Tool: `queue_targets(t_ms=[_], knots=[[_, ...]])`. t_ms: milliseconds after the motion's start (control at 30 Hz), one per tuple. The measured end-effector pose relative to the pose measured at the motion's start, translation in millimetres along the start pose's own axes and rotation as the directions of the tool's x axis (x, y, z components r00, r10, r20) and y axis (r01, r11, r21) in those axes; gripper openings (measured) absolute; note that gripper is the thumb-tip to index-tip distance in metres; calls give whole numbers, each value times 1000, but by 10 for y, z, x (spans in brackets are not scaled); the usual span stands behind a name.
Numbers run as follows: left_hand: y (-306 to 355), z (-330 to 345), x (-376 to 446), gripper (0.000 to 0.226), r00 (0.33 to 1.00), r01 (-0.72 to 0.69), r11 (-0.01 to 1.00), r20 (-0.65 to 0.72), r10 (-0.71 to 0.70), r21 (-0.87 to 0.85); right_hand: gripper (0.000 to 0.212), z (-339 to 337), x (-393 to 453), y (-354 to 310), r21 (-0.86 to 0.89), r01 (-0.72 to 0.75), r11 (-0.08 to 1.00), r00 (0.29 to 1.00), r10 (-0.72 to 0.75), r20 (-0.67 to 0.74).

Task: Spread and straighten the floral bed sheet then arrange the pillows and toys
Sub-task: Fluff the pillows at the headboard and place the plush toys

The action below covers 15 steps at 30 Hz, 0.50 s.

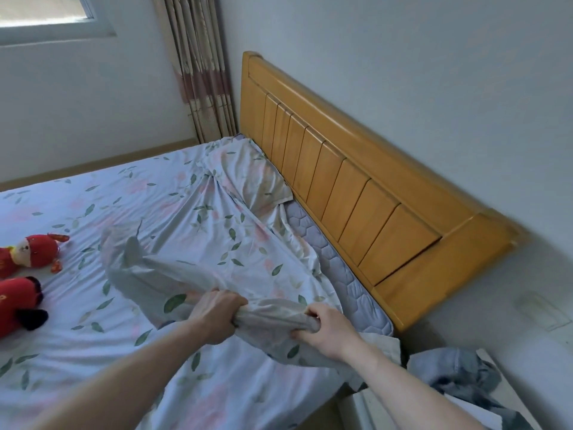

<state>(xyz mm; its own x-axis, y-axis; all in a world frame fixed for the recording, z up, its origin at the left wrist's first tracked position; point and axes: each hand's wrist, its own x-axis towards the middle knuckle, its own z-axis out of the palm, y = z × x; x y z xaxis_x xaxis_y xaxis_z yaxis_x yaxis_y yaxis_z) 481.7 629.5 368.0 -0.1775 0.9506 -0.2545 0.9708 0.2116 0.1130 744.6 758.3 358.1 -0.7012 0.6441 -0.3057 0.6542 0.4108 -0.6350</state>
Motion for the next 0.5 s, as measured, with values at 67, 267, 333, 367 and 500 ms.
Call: queue_targets(t_ms=[67, 267, 333, 367, 500], knots=[[-231, -49, 125, 15, 999, 45, 999, -22, -45, 15, 51, -92, 181, 162, -12, -18, 1000, 999, 18, -31], [-910, -82, 519, 16, 994, 105, 991, -40, -102, 89, 29, -87, 765, 722, 159, -208, 965, 966, 228, -124], [-1075, -56, 643, 16, 996, 84, 987, -29, -81, 133, 24, -60, 933, 944, 175, -295, 939, 943, 315, -104], [-1181, 12, 783, 16, 998, 60, 987, -38, -55, 150, 24, -18, 1122, 1118, 170, -337, 926, 930, 355, -90], [-1405, 121, 1155, 25, 998, -48, 982, -41, 57, 183, 38, 133, 1640, 1658, 110, -470, 876, 878, 476, -43]])
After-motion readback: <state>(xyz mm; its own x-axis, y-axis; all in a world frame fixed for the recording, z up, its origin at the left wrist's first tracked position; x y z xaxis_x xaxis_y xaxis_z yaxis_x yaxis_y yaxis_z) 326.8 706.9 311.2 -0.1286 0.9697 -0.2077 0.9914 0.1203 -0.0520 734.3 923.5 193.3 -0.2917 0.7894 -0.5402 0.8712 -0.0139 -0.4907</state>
